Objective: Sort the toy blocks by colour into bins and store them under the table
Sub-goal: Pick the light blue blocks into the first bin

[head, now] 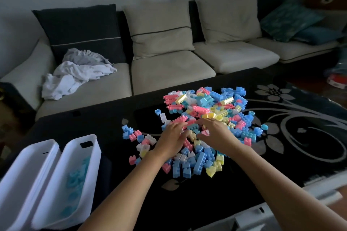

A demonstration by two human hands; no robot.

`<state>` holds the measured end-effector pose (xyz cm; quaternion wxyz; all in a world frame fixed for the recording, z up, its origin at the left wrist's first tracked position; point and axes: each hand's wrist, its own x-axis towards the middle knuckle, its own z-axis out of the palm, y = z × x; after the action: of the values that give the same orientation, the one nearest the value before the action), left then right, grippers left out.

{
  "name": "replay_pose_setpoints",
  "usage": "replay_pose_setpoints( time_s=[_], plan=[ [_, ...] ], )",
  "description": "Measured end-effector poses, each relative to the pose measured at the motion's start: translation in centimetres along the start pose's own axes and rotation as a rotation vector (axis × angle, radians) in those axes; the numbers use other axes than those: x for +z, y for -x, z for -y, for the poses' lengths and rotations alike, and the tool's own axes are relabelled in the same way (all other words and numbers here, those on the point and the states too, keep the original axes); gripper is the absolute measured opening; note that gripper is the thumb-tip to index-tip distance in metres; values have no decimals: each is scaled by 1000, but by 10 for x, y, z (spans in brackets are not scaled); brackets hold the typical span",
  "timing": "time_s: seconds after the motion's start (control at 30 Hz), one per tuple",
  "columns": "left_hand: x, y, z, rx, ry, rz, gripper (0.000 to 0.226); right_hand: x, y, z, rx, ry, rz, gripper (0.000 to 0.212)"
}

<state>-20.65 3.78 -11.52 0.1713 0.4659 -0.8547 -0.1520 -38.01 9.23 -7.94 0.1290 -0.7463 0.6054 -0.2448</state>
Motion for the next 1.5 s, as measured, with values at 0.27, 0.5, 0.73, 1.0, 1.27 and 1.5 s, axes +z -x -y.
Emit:
replay_pose_setpoints(
  time_s=[0.27,0.5,0.73,1.0,1.27,1.5],
  plan=[
    [-7,11,35,-172,-192,-237,20,21,-18,2,32,45,247,58],
    [-23,12,35,-315,-253,-186,14,25,-25,-1,41,97,164,30],
    [-26,10,30,-349,-292,-15,26,29,-23,-10,63,79,130,33],
    [-15,3,21,-326,-238,-94,54,2,-25,-6,404,-1035,-217,23],
    [-3,-12,12,-271,-200,-13,43,-9,-25,-10,643,-1629,-62,15],
    [-15,-4,29,-290,4,-88,31,3,-82,10,324,-591,29,17]
  ],
)
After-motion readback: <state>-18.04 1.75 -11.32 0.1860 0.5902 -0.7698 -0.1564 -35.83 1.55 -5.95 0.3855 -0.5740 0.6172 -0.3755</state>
